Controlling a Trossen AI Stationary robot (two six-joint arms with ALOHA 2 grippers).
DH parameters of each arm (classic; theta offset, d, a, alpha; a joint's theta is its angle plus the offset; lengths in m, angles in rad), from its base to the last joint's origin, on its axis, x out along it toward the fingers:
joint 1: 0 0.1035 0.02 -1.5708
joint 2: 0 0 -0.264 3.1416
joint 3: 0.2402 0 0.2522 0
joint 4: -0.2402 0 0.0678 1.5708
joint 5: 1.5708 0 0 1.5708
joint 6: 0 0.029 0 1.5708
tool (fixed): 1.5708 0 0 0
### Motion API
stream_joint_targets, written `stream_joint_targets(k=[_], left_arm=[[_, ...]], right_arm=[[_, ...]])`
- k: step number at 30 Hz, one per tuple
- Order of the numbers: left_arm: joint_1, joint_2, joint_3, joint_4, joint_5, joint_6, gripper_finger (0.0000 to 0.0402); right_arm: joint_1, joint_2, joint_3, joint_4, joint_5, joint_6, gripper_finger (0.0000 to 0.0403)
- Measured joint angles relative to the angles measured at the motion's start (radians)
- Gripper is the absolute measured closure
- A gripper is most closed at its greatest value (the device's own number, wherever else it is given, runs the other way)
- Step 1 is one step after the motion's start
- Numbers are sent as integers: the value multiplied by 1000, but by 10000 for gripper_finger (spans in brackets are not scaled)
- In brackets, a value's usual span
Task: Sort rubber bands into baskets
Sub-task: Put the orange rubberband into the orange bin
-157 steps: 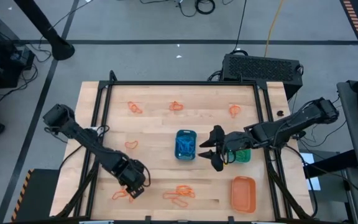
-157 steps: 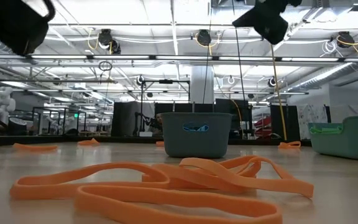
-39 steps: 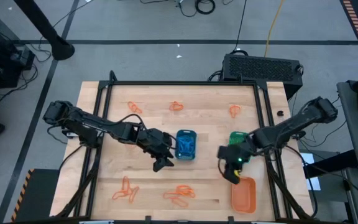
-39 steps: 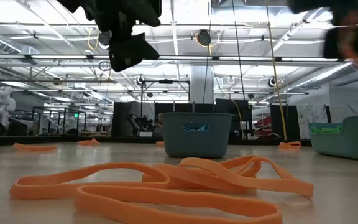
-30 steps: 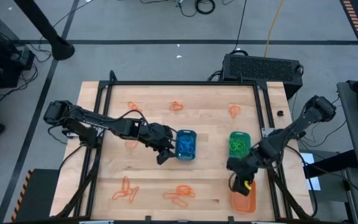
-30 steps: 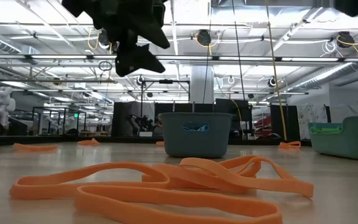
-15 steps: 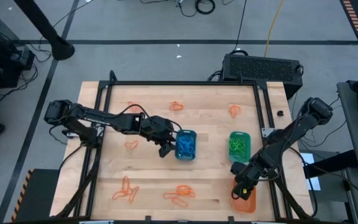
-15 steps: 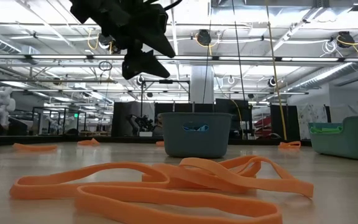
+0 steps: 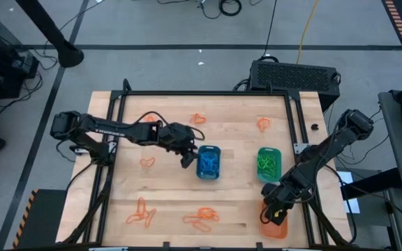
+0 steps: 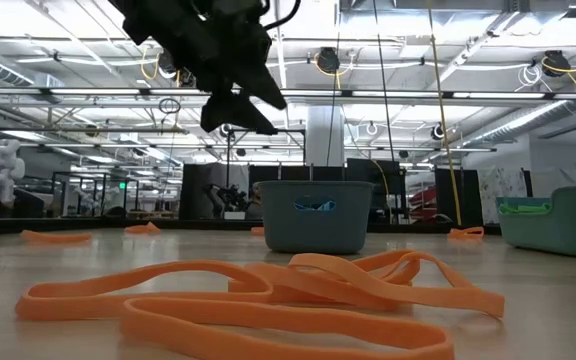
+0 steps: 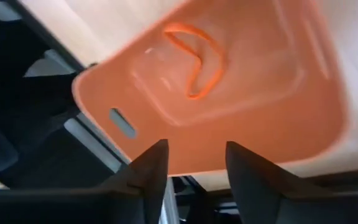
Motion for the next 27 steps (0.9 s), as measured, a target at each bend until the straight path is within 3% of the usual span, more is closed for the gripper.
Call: stream_joint_targets(k=[8,13,19,27], left_arm=[[166,11,110,-198,-140,114,175],[357,59,140,-239,-28,161,175],[492,180,137,-287,25,142,175],[503,301,138,-182,20,139,175]], right_arm=[[0,-2,0,155,2,40,226],[-3,-3,0,273,15,77,225],[-12,-22,0,295,163,91,225],[-56,-115,0,298,373,25,225]])
